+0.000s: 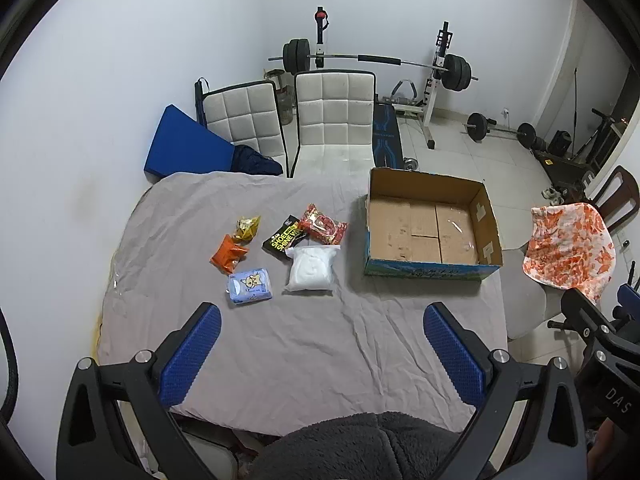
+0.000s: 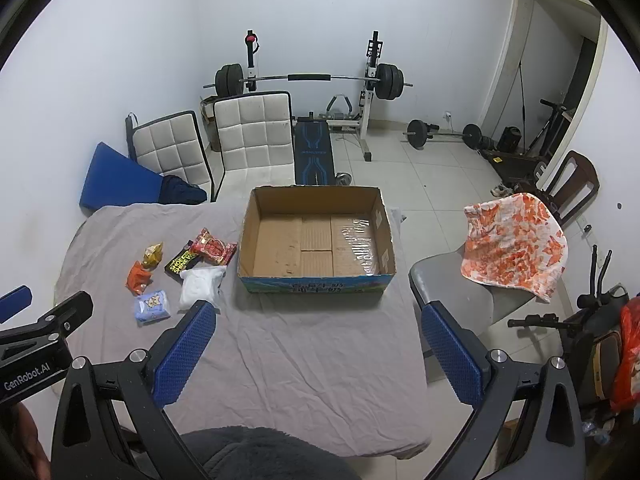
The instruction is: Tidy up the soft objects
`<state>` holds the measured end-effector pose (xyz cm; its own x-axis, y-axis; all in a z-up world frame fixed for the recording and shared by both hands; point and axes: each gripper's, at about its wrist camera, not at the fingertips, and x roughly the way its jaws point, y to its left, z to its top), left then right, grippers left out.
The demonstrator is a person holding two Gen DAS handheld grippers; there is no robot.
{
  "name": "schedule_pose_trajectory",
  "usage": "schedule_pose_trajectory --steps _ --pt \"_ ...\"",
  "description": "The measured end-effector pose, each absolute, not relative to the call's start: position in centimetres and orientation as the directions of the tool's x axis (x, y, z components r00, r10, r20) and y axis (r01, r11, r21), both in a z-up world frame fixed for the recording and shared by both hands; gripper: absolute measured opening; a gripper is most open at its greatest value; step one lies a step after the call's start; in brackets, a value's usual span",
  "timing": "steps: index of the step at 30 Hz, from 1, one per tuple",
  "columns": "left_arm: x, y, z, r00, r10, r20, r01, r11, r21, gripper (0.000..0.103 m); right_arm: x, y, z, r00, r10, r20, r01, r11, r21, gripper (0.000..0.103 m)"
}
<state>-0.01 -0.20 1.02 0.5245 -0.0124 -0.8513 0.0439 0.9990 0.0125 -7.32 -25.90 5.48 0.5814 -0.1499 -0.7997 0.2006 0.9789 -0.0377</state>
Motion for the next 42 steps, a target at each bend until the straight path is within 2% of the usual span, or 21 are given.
schedule_pose_trajectory --steps 42 --pt "-1.1 -1.5 1.2 0.528 -0.017 -0.849 0.055 0.998 0.014 0.103 -8.2 -26.9 6.1 0.606 -0.143 -0.783 0.215 0.976 -0.012 0.103"
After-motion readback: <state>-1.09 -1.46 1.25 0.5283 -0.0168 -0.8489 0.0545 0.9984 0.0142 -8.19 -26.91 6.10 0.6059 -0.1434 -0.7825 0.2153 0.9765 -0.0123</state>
